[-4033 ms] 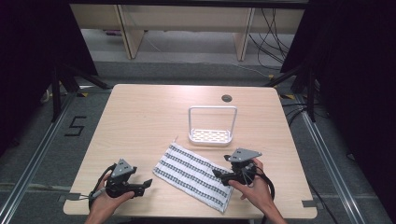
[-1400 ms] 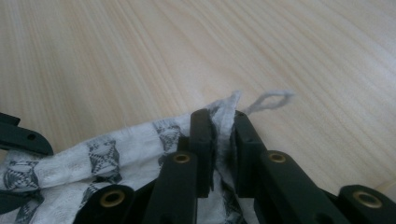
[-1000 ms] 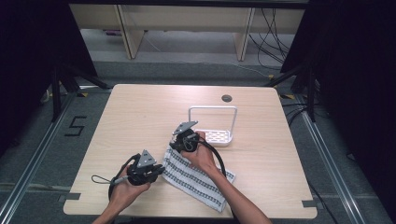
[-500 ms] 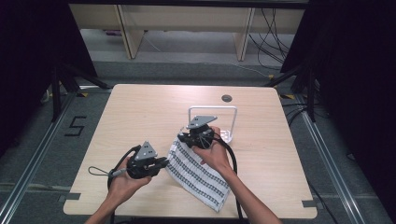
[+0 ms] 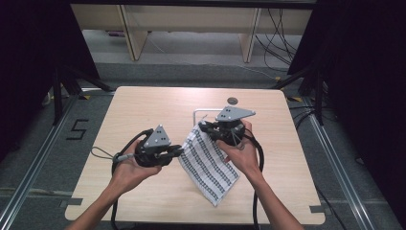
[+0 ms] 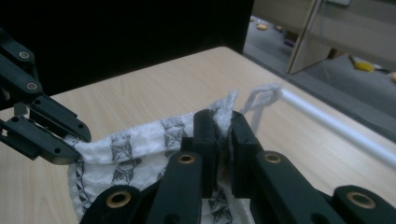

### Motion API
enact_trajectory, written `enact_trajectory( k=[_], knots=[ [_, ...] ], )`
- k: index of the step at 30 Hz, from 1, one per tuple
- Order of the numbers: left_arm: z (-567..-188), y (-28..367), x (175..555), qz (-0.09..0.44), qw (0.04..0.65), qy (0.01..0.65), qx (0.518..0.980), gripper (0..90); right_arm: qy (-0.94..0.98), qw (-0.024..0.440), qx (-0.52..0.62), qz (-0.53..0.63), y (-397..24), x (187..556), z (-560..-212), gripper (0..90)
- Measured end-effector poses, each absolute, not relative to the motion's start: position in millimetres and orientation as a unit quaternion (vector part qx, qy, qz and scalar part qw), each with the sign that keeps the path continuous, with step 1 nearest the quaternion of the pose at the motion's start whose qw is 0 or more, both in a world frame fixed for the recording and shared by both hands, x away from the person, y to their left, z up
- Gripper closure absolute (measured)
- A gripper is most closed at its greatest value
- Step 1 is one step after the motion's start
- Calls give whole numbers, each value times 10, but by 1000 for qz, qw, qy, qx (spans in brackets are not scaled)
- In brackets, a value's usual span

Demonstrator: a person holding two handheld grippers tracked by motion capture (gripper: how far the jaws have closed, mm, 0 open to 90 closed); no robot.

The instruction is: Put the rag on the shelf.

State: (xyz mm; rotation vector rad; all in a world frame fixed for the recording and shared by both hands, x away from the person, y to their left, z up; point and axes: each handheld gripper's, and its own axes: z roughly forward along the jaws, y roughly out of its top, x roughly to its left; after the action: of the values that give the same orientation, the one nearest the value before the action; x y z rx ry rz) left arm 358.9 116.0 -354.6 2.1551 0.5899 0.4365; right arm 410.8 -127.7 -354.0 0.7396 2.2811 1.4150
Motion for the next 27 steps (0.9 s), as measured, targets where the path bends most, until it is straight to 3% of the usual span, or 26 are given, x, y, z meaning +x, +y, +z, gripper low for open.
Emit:
enact_trajectory(
  k=[12,27],
  knots=[
    [-3112,979,3838,195,410,209,866,821,765,222,279,536,-1522,4120,-3135,849],
    [-2840,776,4313,191,409,224,864,821,741,253,317,535,-1721,4362,-2966,850]
  ],
)
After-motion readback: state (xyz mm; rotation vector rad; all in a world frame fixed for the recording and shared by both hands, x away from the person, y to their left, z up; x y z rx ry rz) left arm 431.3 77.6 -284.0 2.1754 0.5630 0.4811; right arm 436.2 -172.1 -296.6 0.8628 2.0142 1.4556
